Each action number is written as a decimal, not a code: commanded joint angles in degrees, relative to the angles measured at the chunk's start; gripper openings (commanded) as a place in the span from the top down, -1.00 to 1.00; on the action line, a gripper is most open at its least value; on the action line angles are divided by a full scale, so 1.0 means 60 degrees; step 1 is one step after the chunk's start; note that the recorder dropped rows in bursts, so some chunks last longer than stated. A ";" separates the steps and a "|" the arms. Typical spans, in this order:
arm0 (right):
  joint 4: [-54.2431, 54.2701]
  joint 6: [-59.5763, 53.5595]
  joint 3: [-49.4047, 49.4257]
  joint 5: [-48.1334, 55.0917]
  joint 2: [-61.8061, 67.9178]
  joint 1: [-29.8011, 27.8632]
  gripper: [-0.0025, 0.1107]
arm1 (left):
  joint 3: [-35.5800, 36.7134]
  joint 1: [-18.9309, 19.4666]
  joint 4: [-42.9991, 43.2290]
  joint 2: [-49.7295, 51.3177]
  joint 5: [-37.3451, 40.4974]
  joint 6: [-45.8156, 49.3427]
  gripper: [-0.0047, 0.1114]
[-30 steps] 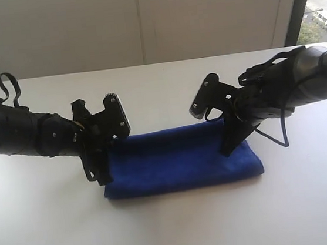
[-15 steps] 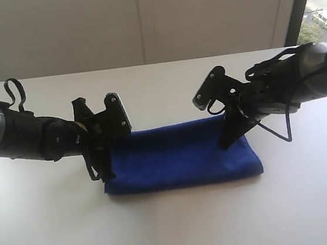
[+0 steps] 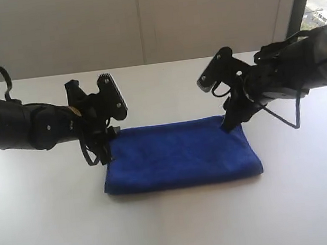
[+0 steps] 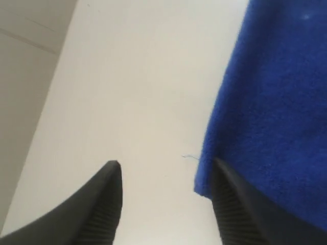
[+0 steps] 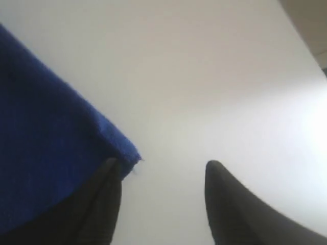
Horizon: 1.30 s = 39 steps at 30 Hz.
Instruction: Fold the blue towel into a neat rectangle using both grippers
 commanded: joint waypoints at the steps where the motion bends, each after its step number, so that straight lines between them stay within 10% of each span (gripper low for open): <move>1: 0.0366 0.0580 -0.0049 0.0110 -0.0847 -0.0073 0.14 | -0.0037 0.0007 -0.0859 -0.1071 0.0923 -0.0083 0.20; 5: 0.1644 0.0506 0.0331 0.0447 -0.1993 -0.0073 0.95 | -0.0037 0.0007 -0.1837 -0.2586 0.4236 -0.0188 0.92; 18: 0.4006 0.0524 0.3793 0.0111 -0.7012 -0.0051 0.96 | 0.2491 0.0007 -0.1834 -0.6787 0.5638 -0.4404 0.92; 29: 0.4998 0.1899 0.7445 0.1113 -1.4969 -0.0051 0.96 | 0.7322 0.0007 -0.1834 -1.4889 0.4804 -0.6747 0.92; 39: 0.4998 0.2266 0.7686 0.0415 -1.5689 -0.0051 0.96 | 0.8511 0.0007 -0.1889 -1.5572 0.5268 -0.6864 0.92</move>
